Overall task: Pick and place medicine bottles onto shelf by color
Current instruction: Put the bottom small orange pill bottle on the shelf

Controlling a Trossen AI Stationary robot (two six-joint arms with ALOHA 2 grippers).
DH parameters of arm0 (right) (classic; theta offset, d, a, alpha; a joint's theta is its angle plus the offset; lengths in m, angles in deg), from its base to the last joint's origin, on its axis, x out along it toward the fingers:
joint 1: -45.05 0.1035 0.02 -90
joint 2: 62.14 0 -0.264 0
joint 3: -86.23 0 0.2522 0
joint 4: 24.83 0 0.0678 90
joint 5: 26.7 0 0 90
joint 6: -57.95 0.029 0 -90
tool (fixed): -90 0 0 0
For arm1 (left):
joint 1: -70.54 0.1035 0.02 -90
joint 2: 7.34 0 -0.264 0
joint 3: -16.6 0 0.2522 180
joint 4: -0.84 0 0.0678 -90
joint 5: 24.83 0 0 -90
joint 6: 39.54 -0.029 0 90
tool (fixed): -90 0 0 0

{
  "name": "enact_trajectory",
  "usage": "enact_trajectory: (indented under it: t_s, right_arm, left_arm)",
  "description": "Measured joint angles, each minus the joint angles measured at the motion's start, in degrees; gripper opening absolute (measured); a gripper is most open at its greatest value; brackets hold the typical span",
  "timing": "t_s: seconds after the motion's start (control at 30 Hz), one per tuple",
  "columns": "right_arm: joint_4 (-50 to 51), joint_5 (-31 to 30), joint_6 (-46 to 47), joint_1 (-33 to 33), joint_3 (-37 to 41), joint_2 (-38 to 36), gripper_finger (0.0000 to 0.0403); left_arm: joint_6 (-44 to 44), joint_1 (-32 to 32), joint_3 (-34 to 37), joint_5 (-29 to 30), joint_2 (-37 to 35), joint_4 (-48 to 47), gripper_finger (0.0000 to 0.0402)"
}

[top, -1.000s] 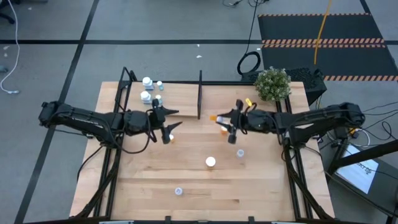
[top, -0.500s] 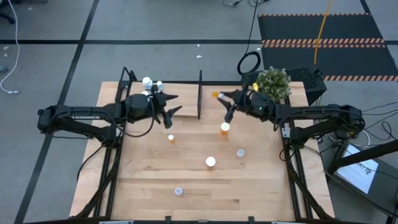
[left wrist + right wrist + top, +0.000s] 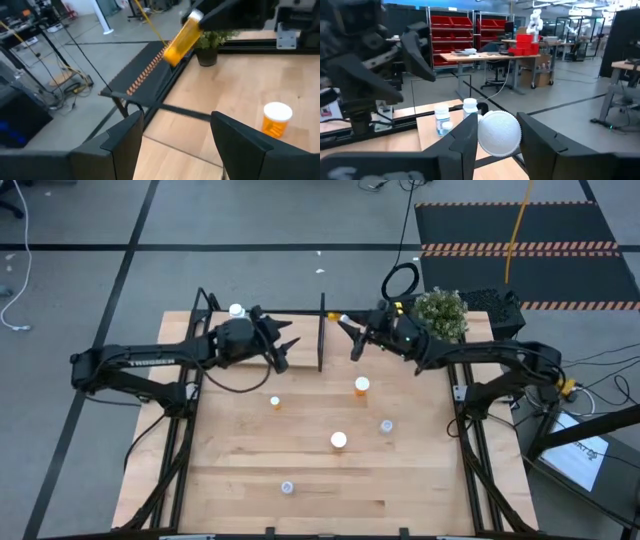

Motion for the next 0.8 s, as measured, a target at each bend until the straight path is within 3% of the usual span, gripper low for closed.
enact_trajectory:
  t_s: [0.3, 0.8]
  right_arm:
    - [3.4, 4.6, 0.9, -0.5, -6.6, 4.3, 0.0119]
    - [5.7, 5.9, -0.5, -0.5, -7.8, 4.4, 0.0128]
  left_arm:
    - [-6.3, -1.1, -7.6, 0.0, 8.9, -3.2, 0.0235]
    - [-12.9, 0.1, -8.3, -0.2, 12.2, 4.4, 0.0235]
